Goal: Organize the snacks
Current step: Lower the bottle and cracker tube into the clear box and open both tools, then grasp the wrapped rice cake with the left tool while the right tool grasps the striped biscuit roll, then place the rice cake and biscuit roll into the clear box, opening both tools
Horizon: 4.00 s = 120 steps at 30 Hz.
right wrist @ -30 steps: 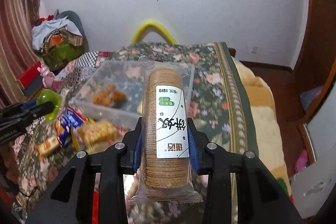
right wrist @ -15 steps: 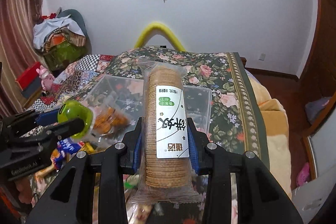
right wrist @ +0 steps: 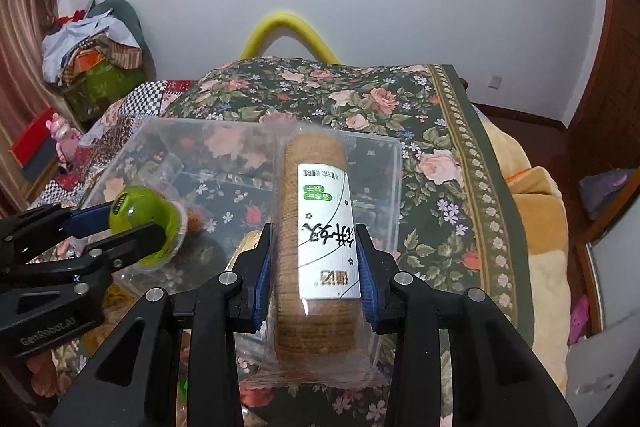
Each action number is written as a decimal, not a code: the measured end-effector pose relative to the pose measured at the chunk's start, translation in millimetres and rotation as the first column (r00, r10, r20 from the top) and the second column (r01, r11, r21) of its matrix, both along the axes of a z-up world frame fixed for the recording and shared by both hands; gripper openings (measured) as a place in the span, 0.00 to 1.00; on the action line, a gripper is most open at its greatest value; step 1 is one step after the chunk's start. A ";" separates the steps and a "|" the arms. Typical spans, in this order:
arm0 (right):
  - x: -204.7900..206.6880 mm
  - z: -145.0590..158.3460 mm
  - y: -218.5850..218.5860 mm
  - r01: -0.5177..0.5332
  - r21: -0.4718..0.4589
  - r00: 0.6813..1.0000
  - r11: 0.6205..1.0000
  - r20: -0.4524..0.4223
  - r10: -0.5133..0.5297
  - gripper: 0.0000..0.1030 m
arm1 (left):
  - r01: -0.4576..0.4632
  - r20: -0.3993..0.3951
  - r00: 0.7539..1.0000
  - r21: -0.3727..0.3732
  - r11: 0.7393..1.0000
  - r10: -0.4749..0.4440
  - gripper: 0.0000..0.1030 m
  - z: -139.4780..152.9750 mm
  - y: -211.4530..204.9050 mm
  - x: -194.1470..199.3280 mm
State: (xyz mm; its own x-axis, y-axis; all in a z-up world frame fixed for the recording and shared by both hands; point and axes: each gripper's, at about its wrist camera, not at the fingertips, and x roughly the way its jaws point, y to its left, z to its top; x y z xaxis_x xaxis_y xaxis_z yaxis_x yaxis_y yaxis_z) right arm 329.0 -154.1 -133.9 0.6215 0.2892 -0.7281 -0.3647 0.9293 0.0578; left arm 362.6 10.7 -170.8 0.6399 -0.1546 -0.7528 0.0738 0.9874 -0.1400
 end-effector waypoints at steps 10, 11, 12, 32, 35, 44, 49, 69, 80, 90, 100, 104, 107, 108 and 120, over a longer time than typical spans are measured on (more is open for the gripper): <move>-2.8 5.8 -3.0 -0.003 0.004 1.000 1.000 0.011 0.003 0.30 | -0.012 -0.039 0.999 0.005 1.000 0.013 0.45 -12.0 -1.9 2.9; -4.5 6.1 -3.2 -0.005 0.003 1.000 1.000 0.010 0.005 0.30 | -0.013 -0.035 0.999 0.008 1.000 0.013 0.45 -10.2 -1.8 1.9; -6.6 6.9 -3.6 -0.007 0.006 1.000 1.000 0.009 0.007 0.30 | -0.012 -0.032 0.999 0.009 1.000 0.013 0.45 -7.9 -1.4 0.8; -85.6 29.2 -15.5 -0.032 0.017 0.999 0.999 0.034 0.031 0.57 | -0.045 0.075 0.996 0.051 0.998 0.041 0.65 53.9 37.8 -95.6; -100.4 25.2 -16.8 -0.033 0.013 0.999 0.999 0.019 0.033 0.58 | -0.052 0.061 0.997 0.066 0.996 0.048 0.66 50.4 49.0 -115.6; -132.9 5.7 -15.3 -0.041 0.004 0.998 0.999 -0.042 0.041 0.62 | -0.117 -0.021 0.993 0.079 0.990 0.119 0.66 15.3 97.5 -176.5; -143.2 -10.1 -6.1 -0.062 -0.029 0.995 0.998 -0.086 0.059 0.64 | -0.143 -0.074 0.986 0.095 0.985 0.150 0.66 -10.6 119.0 -193.0; -125.6 -62.5 10.2 -0.023 -0.006 0.975 1.000 -0.223 0.021 0.75 | -0.188 -0.141 0.970 0.069 0.980 0.196 0.65 -79.7 145.0 -174.4; -133.3 -63.1 16.6 -0.029 -0.088 0.987 0.996 -0.162 0.014 0.45 | -0.217 -0.126 0.967 0.066 0.974 0.224 0.37 -77.7 156.2 -182.9; -144.8 -53.3 -11.3 0.009 -0.064 0.990 0.998 -0.142 -0.018 0.41 | -0.204 -0.069 0.976 0.047 0.978 0.207 0.37 -46.7 140.9 -198.6; -147.0 -14.2 -29.7 0.053 -0.022 0.997 0.998 -0.054 -0.054 0.41 | -0.170 0.033 0.985 0.034 0.985 0.169 0.37 6.1 117.1 -201.4; -142.4 5.5 -27.9 0.048 -0.009 0.999 0.999 0.002 -0.048 0.41 | -0.150 0.054 0.987 0.028 0.988 0.148 0.37 19.5 104.9 -192.3; -135.8 18.6 -23.0 0.038 0.000 0.998 0.999 0.040 -0.038 0.41 | -0.135 0.073 0.989 0.028 0.990 0.132 0.37 27.6 94.8 -183.6; -134.1 22.1 -20.9 0.033 0.004 0.998 0.999 0.051 -0.033 0.41 | -0.127 0.078 0.989 0.025 0.992 0.125 0.37 30.8 91.1 -179.2; -96.9 46.4 7.5 -0.030 0.042 0.991 0.999 0.130 0.024 0.41 | -0.089 0.111 0.990 0.022 0.996 0.086 0.37 47.4 66.4 -117.7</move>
